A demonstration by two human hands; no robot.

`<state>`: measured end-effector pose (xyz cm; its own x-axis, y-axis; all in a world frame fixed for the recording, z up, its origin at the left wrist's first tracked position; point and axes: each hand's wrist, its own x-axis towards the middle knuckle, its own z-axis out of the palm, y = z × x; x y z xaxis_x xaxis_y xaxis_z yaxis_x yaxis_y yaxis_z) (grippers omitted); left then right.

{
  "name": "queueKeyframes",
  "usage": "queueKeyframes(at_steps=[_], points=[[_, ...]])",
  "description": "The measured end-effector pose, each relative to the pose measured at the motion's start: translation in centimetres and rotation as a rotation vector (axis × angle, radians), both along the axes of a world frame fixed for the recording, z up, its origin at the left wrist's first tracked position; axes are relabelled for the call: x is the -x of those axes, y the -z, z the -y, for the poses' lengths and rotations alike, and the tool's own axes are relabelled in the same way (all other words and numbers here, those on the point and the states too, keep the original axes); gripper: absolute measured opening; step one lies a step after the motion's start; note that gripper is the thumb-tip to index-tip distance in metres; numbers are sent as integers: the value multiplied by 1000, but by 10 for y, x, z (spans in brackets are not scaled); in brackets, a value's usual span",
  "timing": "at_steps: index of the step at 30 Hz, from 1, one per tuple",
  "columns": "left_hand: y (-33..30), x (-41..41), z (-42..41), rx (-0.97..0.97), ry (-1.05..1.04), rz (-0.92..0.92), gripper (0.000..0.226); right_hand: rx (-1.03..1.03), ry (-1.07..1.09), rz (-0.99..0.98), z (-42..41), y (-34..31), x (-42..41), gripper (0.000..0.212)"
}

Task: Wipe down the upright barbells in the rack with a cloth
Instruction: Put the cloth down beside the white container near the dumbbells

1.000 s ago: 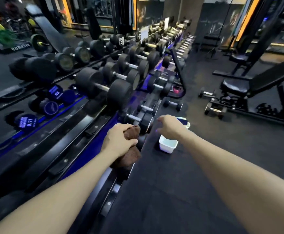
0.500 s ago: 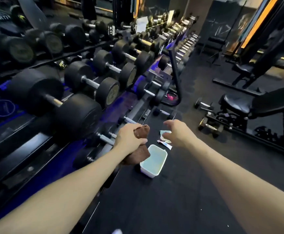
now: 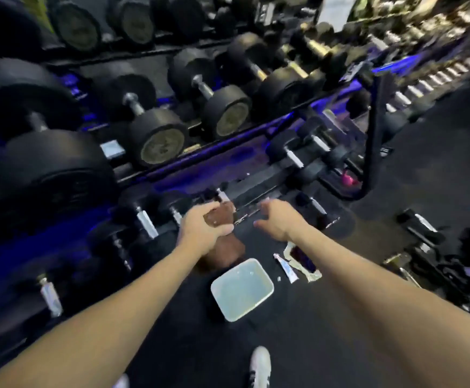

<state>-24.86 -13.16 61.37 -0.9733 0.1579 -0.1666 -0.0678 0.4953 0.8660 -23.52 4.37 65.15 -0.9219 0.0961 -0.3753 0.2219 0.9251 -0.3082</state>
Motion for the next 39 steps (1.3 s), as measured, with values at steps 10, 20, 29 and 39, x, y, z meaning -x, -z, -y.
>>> queueKeyframes(at_steps=[10,20,29,39], points=[[30,-79,-28,-31,-588,96,56,447,-332,221,-4,51,-2,41],[86,-223,-57,-240,-1148,78,29,673,-599,694,4,117,-106,34],[151,-245,-95,-736,-1425,437,45,671,-743,750,-4,171,-86,29],[362,-198,-140,-1193,-1339,515,57,638,-506,1018,-38,363,-12,22]])
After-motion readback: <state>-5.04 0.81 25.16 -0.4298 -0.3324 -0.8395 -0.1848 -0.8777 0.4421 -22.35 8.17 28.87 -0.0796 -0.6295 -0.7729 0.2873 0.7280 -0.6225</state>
